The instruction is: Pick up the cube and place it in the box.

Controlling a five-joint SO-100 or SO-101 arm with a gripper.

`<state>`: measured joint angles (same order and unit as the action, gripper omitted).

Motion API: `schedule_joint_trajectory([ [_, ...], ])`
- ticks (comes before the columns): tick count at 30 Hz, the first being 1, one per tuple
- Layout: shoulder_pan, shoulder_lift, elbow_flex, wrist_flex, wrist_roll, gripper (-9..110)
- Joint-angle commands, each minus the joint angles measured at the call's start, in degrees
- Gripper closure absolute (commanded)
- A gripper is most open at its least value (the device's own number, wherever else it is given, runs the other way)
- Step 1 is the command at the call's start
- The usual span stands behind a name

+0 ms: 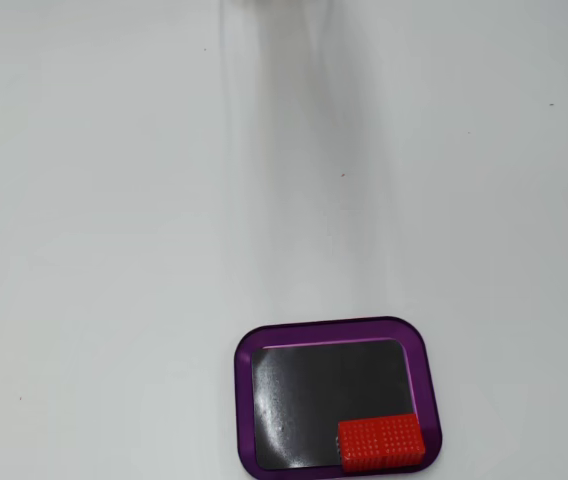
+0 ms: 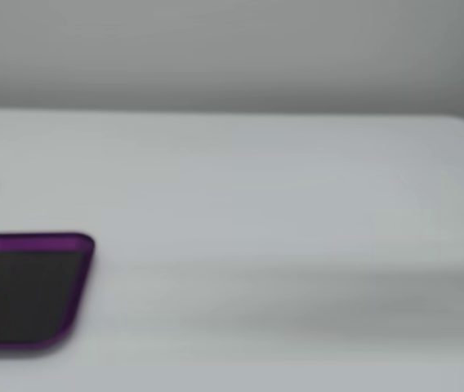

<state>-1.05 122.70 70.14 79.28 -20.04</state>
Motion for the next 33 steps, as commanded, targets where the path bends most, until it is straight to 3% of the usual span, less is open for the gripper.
schedule_joint_trajectory([
  [1,0.44,9.40,6.50,0.53,2.02,89],
  [7,0.44,24.52,26.89,0.26,7.65,89],
  [17,0.62,49.13,68.82,-6.42,7.65,89],
  [24,7.29,62.23,83.85,-17.58,7.82,89],
  [33,8.44,75.32,110.39,-21.18,9.58,89],
])
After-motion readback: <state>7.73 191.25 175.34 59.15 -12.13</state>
